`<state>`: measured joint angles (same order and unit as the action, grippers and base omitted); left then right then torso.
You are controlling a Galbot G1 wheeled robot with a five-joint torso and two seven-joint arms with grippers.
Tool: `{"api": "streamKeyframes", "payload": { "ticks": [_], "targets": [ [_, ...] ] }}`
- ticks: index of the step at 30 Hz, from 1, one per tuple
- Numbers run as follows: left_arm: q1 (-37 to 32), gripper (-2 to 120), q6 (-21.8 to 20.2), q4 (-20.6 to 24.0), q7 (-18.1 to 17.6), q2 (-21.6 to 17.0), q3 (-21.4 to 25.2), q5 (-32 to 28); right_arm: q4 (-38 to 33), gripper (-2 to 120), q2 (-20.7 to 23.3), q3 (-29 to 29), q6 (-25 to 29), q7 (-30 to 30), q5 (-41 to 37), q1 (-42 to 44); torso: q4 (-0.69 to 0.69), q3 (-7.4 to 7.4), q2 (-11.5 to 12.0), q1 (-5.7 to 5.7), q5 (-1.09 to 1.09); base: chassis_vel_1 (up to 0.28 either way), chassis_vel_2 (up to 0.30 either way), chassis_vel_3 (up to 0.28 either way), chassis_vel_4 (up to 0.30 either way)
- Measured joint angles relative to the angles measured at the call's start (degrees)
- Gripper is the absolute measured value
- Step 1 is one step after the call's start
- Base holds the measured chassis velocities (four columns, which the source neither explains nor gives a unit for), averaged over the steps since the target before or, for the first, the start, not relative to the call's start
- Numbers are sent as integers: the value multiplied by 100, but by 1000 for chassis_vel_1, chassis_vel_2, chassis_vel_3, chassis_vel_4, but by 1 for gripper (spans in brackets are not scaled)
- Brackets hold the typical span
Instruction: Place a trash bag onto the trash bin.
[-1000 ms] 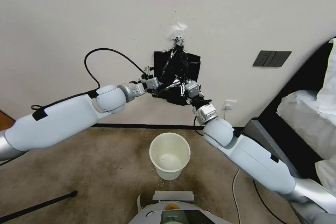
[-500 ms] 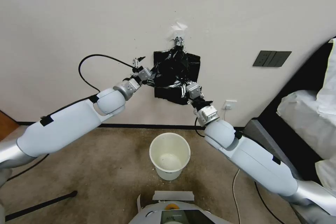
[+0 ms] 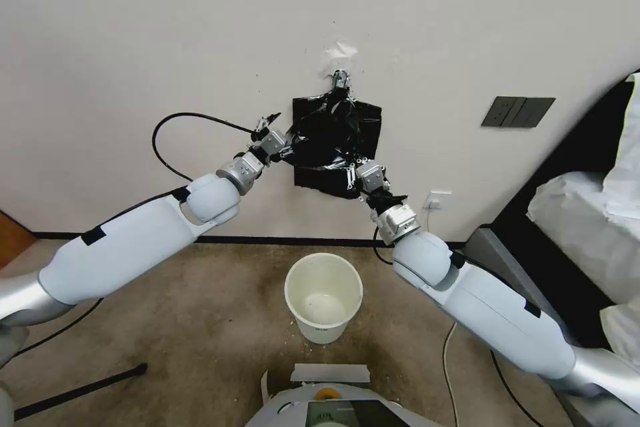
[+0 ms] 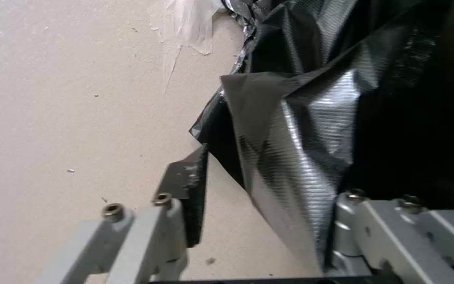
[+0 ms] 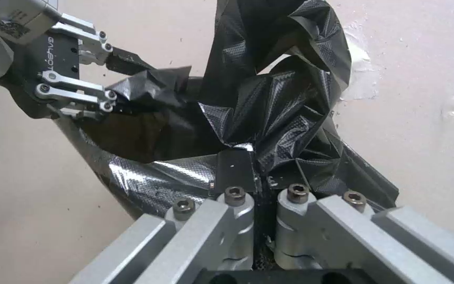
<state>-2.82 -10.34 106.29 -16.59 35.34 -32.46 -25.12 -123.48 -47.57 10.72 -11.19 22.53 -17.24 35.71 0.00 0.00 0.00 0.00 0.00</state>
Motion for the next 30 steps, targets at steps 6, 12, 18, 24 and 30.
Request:
{"api": "streamKeyframes", "payload": {
  "ticks": [6, 12, 18, 24, 30],
  "targets": [
    [-168, 7, 66, 53, -20, -35, 111, -10, -2, 0, -12, 11, -24, -12, 0, 20, 1, 0, 0, 0, 0, 0, 0, 0, 0],
    [-405, 0, 49, 203, -158, -62, 334, -314, -15, 0, -72, -36, -77, 101, -204, 91, 0, 0, 0, 0, 0, 0, 0, 0, 0],
    [-1061, 0, -193, 682, -594, -156, 851, -1152, -287, 0, -190, -380, -152, 334, -730, 543, 1, 0, 0, 0, 1, 0, 0, 0, 0],
    [-1612, 0, -308, 1102, -1107, -90, 1229, -1766, -619, 0, -191, -720, -158, 369, -963, 1082, 0, 0, 0, 0, 0, 0, 0, 0, 0],
    [-2176, 0, -334, 1472, -1306, -16, 1670, -2133, -929, 0, -193, -1032, -157, 427, -1157, 1646, 0, 0, 0, -1, 0, 0, 0, 0, 0]
  ]
}}
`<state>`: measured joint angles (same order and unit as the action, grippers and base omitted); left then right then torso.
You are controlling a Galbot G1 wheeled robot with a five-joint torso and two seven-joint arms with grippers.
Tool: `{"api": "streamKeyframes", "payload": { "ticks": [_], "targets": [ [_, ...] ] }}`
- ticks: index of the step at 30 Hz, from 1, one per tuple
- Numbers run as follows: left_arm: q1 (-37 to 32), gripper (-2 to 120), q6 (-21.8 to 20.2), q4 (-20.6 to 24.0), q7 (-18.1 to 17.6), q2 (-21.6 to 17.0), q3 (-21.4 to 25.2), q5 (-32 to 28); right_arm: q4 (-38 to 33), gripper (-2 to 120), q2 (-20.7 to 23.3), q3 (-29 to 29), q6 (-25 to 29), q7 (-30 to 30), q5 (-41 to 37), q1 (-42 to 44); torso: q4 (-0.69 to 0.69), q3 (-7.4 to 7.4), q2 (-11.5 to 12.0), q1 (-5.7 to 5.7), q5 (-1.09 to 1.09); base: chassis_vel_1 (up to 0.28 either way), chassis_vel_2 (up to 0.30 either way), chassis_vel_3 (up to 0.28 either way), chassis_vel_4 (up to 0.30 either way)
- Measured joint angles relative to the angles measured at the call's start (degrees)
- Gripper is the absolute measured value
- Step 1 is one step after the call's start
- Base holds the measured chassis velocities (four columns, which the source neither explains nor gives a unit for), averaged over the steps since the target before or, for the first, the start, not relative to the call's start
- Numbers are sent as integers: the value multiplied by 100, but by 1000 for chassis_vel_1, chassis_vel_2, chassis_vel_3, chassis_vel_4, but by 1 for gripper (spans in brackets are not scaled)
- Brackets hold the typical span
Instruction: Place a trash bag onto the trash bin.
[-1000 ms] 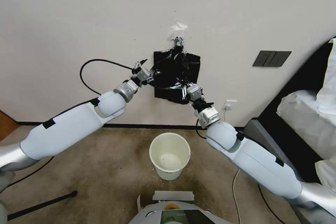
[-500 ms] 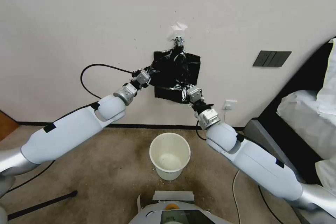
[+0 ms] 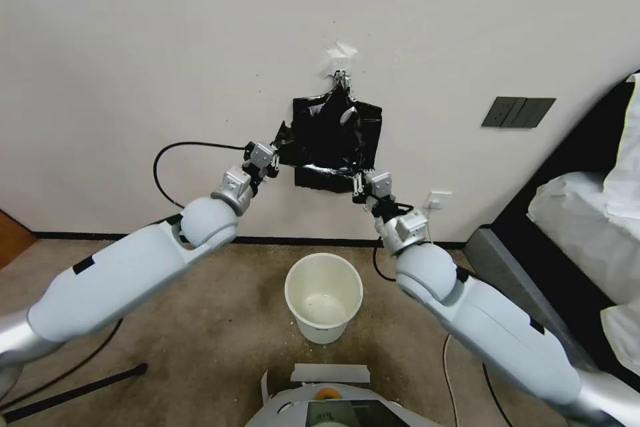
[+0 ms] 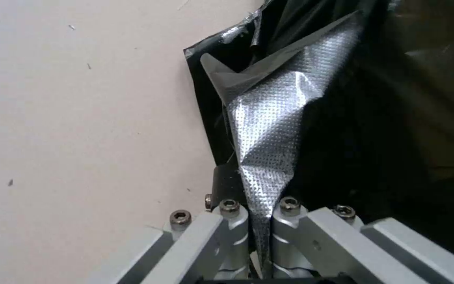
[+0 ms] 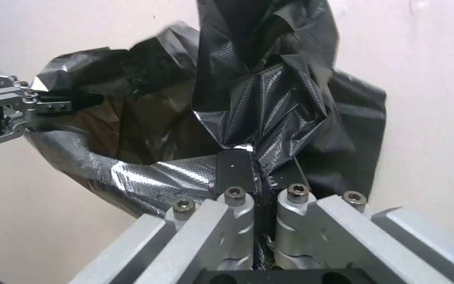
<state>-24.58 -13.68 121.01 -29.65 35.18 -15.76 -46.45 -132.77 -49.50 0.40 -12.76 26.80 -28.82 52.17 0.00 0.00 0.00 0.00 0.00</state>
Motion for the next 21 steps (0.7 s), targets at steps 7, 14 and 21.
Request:
{"api": "streamKeyframes", "payload": {
  "ticks": [7, 14, 21],
  "targets": [
    [-630, 0, -6, 511, -11, -98, 455, -210, -447, 0, 63, -305, -34, 30, -117, 439, 1, 0, 0, 0, 0, 0, 0, 0, 0],
    [-1395, 0, -20, 953, -10, -132, 834, -91, -887, 0, 176, -471, -68, 18, -64, 1063, 1, 0, 0, 0, 0, 0, 0, 0, 0],
    [-1880, 0, -20, 1287, 10, -219, 1192, 3, -1067, 0, 142, -640, -103, -4, 16, 1591, 1, 0, 0, 0, 1, 0, 0, 0, 0]
  ]
}}
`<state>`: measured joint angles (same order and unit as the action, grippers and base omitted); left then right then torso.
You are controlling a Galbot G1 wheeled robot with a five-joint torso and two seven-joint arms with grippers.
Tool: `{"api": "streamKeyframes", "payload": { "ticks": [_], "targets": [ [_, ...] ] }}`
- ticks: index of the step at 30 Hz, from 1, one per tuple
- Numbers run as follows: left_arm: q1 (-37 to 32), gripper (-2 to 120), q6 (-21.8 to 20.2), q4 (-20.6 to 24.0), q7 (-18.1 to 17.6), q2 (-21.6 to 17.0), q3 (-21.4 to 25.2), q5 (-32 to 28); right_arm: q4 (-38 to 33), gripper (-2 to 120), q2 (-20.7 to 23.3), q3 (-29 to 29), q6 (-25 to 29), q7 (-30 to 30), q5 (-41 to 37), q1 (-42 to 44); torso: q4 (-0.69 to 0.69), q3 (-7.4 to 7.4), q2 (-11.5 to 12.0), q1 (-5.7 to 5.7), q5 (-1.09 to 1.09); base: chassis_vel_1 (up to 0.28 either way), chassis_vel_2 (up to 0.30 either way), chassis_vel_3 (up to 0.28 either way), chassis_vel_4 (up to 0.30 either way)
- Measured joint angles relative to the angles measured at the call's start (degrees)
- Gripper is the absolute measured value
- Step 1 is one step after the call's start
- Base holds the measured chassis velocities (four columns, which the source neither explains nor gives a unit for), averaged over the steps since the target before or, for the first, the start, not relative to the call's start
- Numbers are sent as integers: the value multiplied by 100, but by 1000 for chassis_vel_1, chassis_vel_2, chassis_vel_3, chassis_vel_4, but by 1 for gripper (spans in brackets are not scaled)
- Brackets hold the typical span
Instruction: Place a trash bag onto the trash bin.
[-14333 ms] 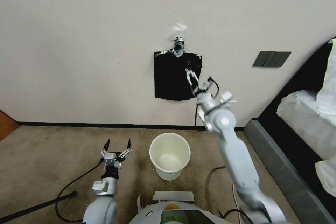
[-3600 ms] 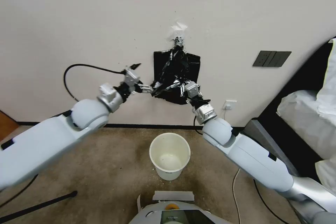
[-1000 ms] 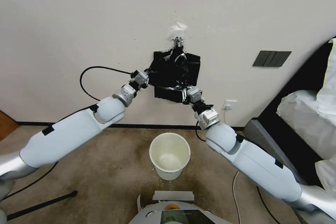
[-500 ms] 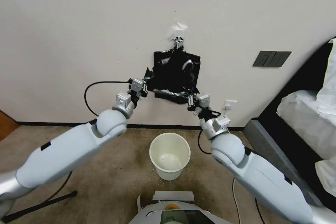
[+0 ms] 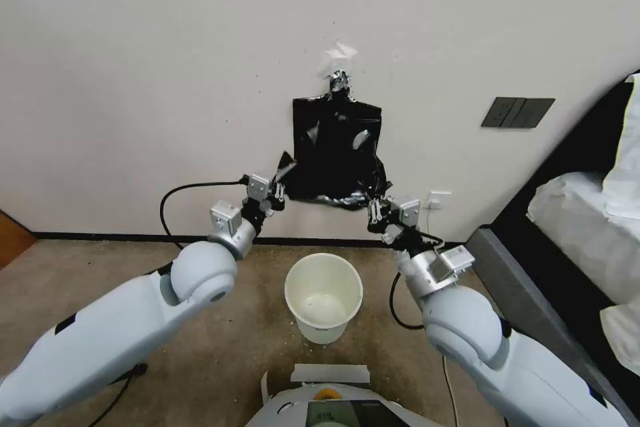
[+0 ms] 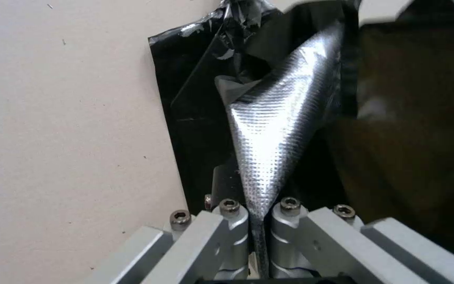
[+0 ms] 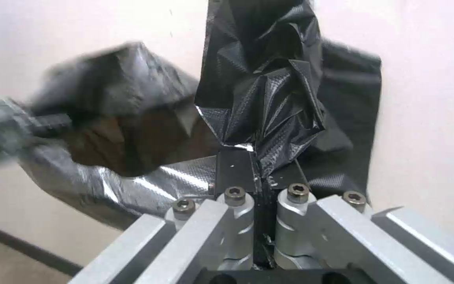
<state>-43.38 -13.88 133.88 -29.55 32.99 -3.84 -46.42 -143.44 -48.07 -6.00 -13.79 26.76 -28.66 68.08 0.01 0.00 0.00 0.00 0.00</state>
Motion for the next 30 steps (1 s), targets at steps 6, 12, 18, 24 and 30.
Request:
{"api": "streamKeyframes", "payload": {
  "ticks": [6, 12, 18, 24, 30],
  "targets": [
    [-566, 0, -2, 395, 6, -103, 400, 5, -2, 0, -9, -143, -41, -11, 114, 724, -1, 0, 0, 0, -1, 0, 0, 0, 0],
    [-1033, 0, -6, 611, 22, -113, 679, 32, 5, 0, -61, -187, 4, -127, 497, 1232, -1, 0, 0, 0, 0, 0, 0, 0, 0],
    [-1472, 0, -7, 789, 42, -134, 858, 62, 10, 0, -260, -113, 115, -399, 1104, 1775, -1, 1, 0, 0, -1, 0, 0, 0, 0],
    [-1660, 0, 0, 864, 87, -135, 916, 92, 13, 0, -357, -40, 231, -642, 1620, 2149, -1, 0, 0, 0, -1, 0, 0, 0, 0],
    [-1956, 0, 5, 942, 176, -131, 974, 206, 16, 0, -443, -36, 395, -832, 2108, 2594, 0, 0, 0, 0, -1, 0, 0, 0, 0]
  ]
}}
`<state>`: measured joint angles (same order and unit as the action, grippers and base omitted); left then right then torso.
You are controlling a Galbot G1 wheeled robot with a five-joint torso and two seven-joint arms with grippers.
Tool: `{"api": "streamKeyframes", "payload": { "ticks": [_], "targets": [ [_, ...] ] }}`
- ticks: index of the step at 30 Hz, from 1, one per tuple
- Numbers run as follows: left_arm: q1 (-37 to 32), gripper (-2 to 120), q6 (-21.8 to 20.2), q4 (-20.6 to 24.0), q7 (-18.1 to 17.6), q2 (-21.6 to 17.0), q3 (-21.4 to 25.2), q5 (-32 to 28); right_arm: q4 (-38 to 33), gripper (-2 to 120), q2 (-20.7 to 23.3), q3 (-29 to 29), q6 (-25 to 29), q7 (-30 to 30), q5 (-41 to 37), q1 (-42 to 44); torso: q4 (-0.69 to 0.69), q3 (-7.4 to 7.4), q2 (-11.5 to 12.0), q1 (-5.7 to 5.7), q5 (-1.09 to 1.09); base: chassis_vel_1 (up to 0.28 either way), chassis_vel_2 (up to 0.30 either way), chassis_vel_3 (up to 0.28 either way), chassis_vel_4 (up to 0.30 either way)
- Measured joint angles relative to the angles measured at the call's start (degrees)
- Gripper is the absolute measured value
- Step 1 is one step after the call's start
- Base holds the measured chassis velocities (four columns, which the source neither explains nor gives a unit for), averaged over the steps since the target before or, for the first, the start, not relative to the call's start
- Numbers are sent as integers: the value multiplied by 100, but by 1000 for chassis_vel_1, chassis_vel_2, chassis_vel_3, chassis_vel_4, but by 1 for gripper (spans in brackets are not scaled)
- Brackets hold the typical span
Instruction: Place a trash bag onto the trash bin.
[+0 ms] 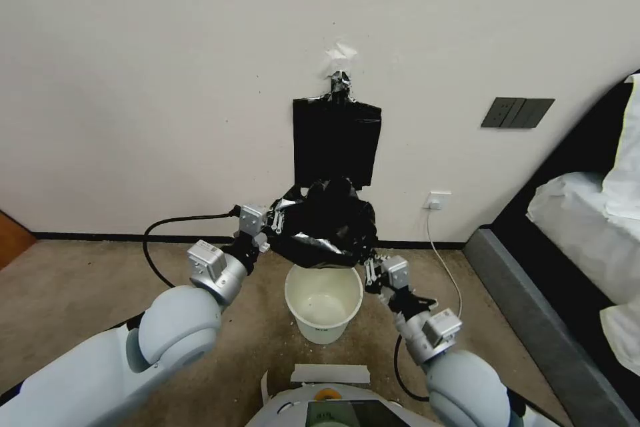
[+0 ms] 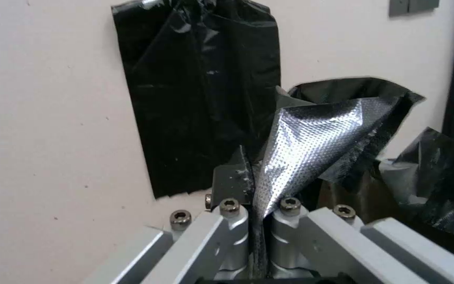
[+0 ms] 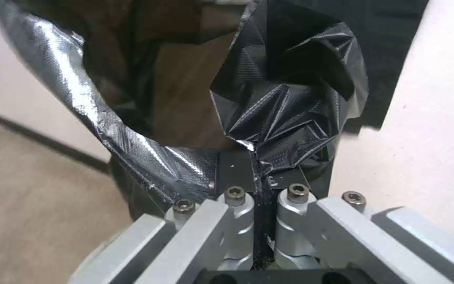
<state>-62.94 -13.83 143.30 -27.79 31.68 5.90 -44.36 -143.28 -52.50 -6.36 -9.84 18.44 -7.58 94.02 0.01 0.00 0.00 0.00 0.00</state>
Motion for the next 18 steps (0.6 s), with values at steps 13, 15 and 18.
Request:
{"api": "streamKeyframes", "payload": {
  "ticks": [13, 15, 18],
  "targets": [
    [-260, 0, -16, -336, 78, 557, -564, 517, 3, 0, -60, -869, 413, -79, 291, 1113, 0, 0, 0, 0, -1, 0, 0, 0, 0],
    [-180, 0, -59, -466, 55, 689, -739, 545, 3, 0, -39, -1052, 386, -17, 100, 1095, 0, -1, 0, 0, 0, 0, 0, 0, 0],
    [-104, 0, -129, -750, 14, 925, -1076, 679, 3, 0, -136, -1070, 173, 58, -338, 1100, -1, -1, 0, 0, 0, 0, 0, 0, 0]
  ]
}}
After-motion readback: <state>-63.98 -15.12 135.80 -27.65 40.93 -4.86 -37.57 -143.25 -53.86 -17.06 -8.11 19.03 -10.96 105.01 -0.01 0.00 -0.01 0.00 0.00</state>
